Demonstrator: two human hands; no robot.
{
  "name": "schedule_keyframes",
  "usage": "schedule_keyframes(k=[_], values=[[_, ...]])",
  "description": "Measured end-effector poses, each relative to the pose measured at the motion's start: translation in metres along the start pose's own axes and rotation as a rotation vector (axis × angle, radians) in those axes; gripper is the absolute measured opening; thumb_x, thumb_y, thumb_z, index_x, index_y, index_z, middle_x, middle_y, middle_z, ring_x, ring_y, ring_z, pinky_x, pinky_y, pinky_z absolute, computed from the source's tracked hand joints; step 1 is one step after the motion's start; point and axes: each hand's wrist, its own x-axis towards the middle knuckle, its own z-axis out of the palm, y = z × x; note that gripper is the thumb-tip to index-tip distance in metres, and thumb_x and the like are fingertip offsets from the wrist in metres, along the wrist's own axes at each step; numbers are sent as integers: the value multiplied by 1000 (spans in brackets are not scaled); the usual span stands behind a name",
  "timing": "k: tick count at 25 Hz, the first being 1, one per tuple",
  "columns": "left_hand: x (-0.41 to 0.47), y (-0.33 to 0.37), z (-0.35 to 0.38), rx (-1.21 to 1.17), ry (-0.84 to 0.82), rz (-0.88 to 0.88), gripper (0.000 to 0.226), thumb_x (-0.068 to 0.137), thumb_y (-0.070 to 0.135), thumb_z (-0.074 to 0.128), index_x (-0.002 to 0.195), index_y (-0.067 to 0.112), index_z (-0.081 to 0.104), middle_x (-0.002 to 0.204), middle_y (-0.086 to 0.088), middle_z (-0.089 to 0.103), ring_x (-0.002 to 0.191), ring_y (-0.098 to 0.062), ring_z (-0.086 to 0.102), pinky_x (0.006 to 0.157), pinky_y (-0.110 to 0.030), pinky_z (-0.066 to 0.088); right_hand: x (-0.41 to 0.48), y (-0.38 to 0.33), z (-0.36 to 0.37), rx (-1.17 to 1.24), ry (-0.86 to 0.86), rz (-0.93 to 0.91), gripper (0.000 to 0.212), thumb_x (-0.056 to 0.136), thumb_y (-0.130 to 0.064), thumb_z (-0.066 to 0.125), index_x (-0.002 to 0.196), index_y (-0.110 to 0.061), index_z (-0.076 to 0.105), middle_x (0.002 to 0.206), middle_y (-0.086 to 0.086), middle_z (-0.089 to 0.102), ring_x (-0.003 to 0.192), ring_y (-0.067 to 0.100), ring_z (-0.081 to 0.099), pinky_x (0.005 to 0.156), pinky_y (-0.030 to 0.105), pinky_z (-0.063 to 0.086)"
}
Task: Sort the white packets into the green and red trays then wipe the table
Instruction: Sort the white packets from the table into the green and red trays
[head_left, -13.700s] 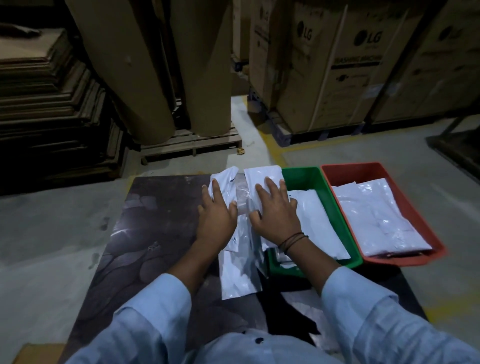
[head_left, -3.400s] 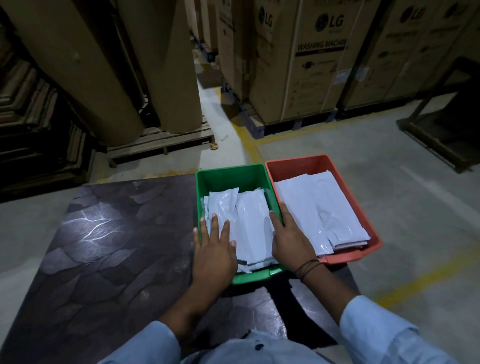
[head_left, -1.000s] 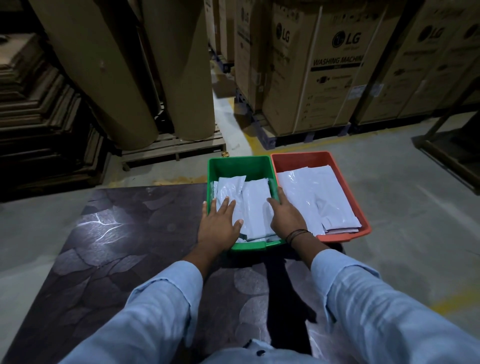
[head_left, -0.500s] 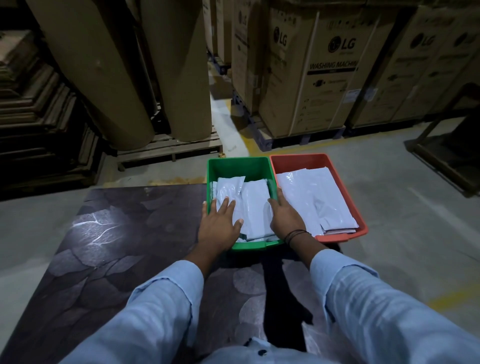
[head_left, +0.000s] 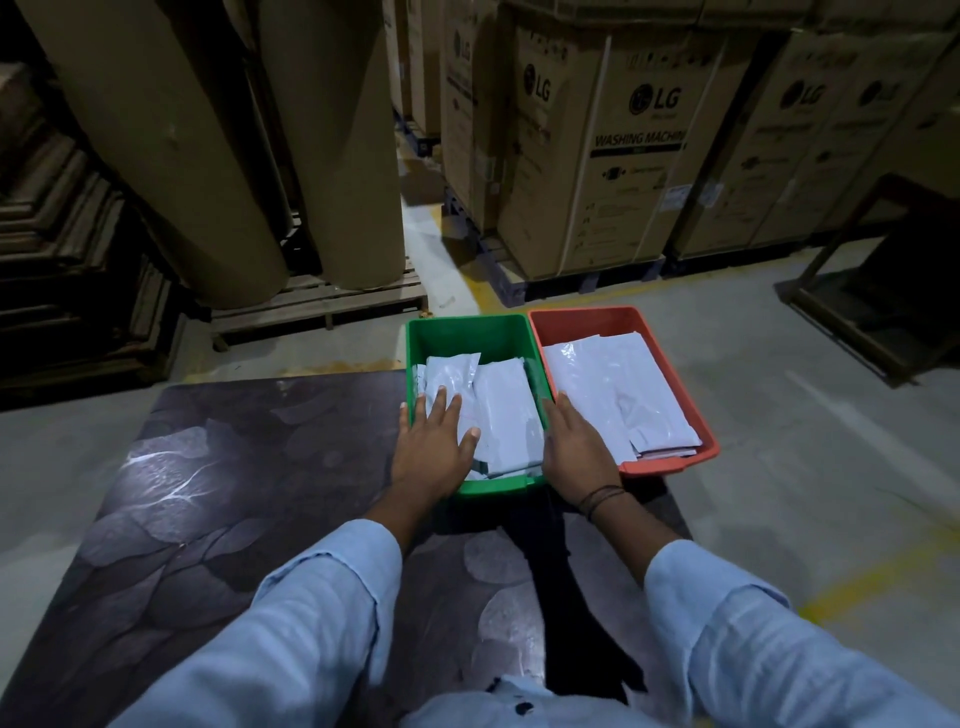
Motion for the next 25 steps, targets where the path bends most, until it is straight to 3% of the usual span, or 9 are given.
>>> schedule_keyframes(k=[4, 8, 11, 16, 25], values=[[-3, -5, -2, -206, 72, 14, 71, 97, 54, 21, 160, 23, 24, 170, -3, 7, 157, -27, 3, 126, -45, -1, -32, 18, -13, 9, 43, -92, 58, 79, -2, 51, 137, 1, 51, 127, 23, 62, 108, 41, 61, 95, 48, 52], [-20, 0, 1, -272, 150, -13, 64, 99, 44, 31, 158, 19, 28, 169, -11, 8, 156, -31, 4, 126, -43, 2, -43, 27, -14, -18, -65, -113, 59, 81, -8, 48, 139, -6, 52, 141, 22, 53, 124, 40, 53, 103, 50, 47], [-35, 3, 6, -320, 176, -73, 62, 100, 40, 33, 158, 16, 30, 168, -16, 10, 156, -33, 6, 127, -44, 3, -45, 25, -12, -13, -91, -98, 51, 80, -10, 45, 129, -7, 61, 142, 22, 51, 120, 42, 56, 96, 52, 51], [-31, -3, 1, -434, 116, -70, 59, 105, 33, 42, 160, 20, 23, 169, -14, 3, 156, -30, 2, 126, -41, 6, -45, 24, -15, -35, -127, -73, 50, 82, -14, 45, 129, -11, 61, 149, 17, 47, 115, 44, 58, 94, 51, 51], [-33, -15, -4, -300, 23, 64, 62, 106, 34, 39, 161, 17, 17, 169, -17, -3, 156, -33, -5, 127, -44, 1, -53, 4, -20, -74, -55, -47, 51, 79, -12, 45, 127, -3, 61, 143, 27, 50, 112, 47, 59, 96, 50, 50]])
